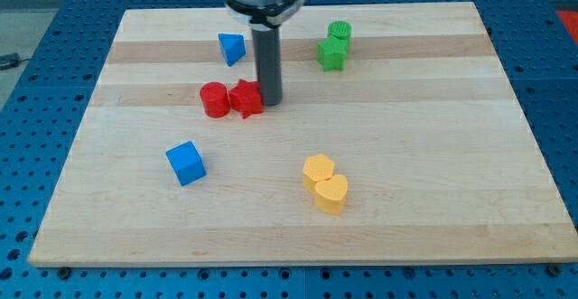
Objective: Push the blue triangle to the center left side of the board
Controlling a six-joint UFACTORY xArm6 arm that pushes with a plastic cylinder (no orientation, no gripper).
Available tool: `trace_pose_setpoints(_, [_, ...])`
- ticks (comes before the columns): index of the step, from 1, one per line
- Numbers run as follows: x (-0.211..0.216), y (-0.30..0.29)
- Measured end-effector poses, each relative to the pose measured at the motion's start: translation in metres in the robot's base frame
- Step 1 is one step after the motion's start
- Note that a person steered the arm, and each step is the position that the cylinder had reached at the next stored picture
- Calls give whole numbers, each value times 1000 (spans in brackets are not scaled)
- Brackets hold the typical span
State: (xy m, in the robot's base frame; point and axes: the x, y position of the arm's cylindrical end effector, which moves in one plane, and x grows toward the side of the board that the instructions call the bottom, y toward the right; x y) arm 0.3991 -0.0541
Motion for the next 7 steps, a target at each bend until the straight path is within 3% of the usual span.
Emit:
trace_pose_setpoints(2, [-19,-18])
trace_pose_setpoints(4, [-36,-105])
trace_pose_setpoints(5, [-47,-121])
trace_pose_setpoints(7, [-132,-127])
